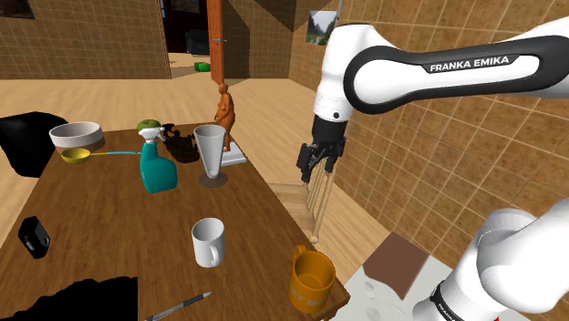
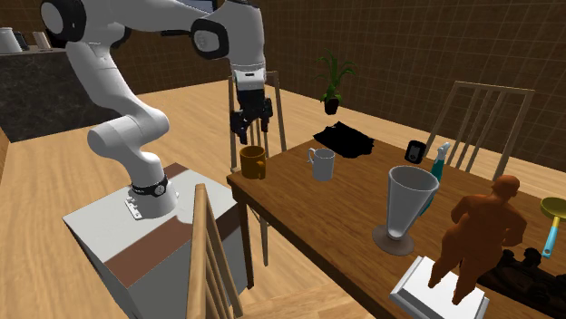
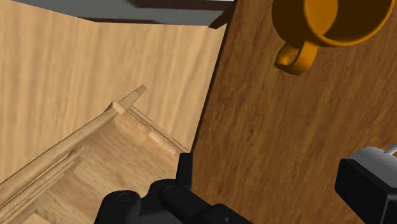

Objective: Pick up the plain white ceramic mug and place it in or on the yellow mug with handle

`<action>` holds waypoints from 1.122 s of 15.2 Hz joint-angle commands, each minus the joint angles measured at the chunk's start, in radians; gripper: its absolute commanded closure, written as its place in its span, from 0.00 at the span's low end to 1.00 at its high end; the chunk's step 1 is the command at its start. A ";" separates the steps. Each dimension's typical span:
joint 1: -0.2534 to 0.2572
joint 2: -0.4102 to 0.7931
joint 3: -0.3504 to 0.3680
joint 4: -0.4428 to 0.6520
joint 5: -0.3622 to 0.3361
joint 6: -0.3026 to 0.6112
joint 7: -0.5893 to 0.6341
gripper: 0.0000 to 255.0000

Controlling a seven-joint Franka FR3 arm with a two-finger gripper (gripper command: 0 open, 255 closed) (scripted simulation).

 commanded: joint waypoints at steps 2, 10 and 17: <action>0.010 0.089 0.052 0.035 -0.005 0.053 0.072 0.00; 0.041 0.379 0.161 0.216 -0.093 0.142 0.278 0.00; 0.117 0.664 0.194 0.450 -0.226 0.154 0.458 0.00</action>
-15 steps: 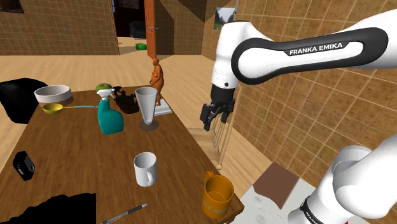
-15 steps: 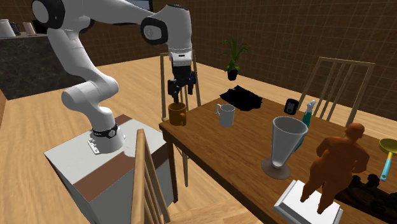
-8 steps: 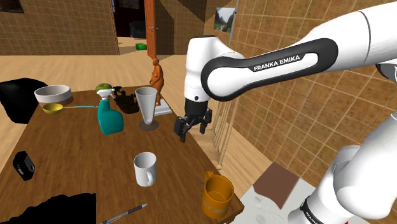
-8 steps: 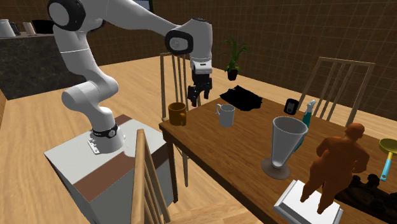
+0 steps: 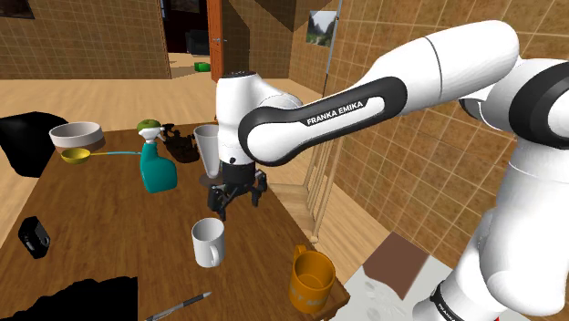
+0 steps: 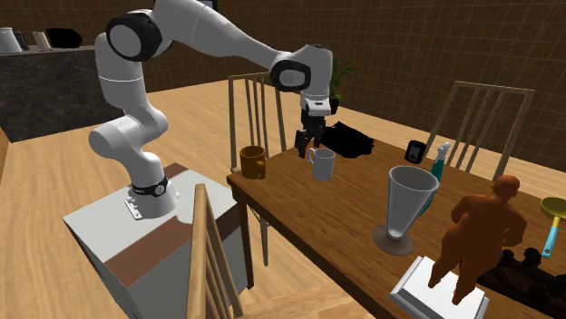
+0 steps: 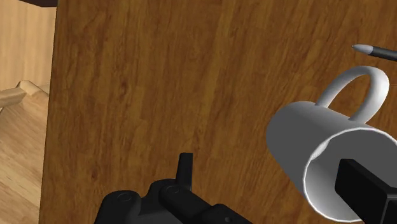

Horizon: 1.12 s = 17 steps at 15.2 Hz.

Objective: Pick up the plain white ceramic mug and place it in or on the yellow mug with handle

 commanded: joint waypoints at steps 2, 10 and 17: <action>0.047 0.127 0.000 0.118 -0.057 -0.009 0.072 0.00; 0.068 0.195 -0.012 0.104 -0.088 0.066 0.098 0.00; 0.068 0.198 -0.012 0.101 -0.090 0.072 0.099 0.00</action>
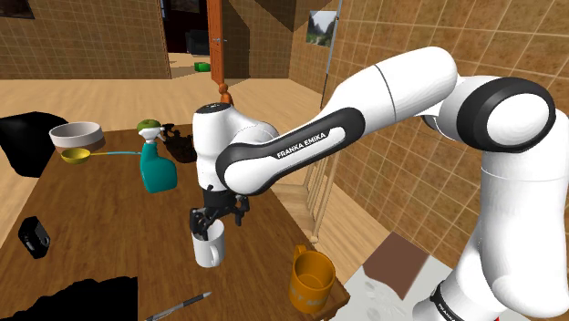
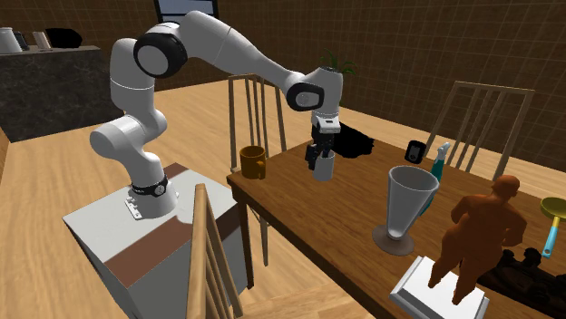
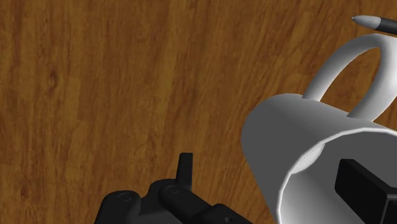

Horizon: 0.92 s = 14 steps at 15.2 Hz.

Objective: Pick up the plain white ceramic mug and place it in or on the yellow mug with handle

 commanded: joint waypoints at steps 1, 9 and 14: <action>0.000 0.000 0.000 0.000 0.000 0.000 0.000 0.00; 0.000 -0.001 0.000 -0.001 0.000 0.000 0.000 1.00; -0.003 -0.017 0.004 0.017 0.009 -0.033 -0.005 1.00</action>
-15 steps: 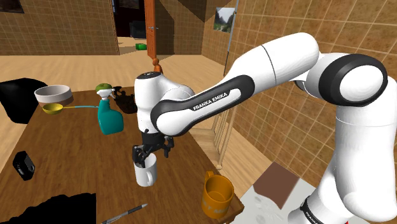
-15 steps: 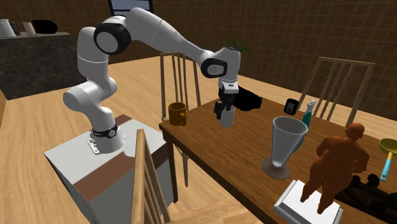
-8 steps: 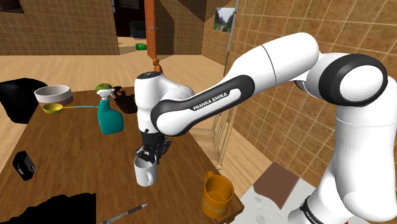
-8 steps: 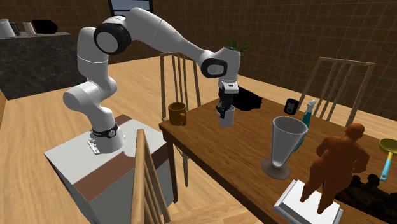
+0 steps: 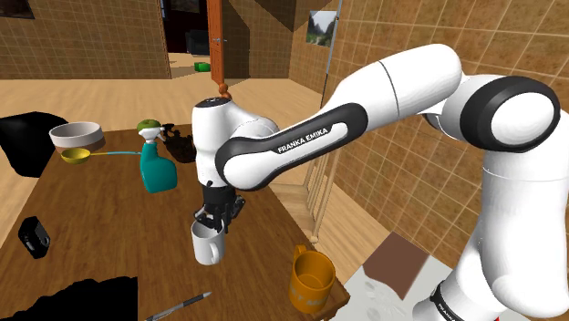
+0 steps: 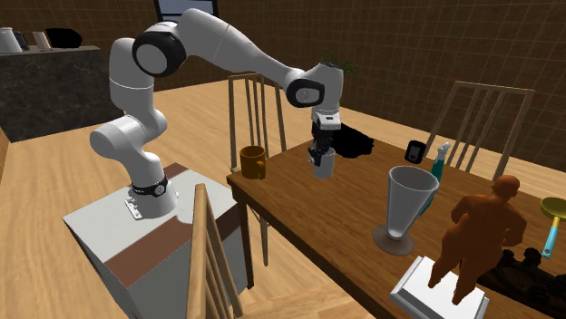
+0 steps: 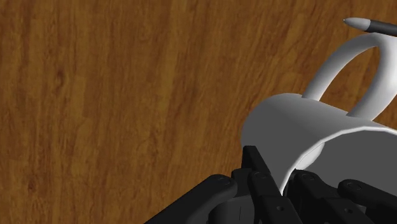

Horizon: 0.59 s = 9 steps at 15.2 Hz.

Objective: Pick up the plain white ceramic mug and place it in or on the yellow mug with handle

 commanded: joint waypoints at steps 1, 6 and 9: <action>-0.002 -0.010 0.002 0.011 0.005 -0.021 -0.004 1.00; -0.005 -0.035 0.008 0.046 0.018 -0.078 -0.011 1.00; -0.006 -0.048 0.011 0.069 0.024 -0.113 -0.014 1.00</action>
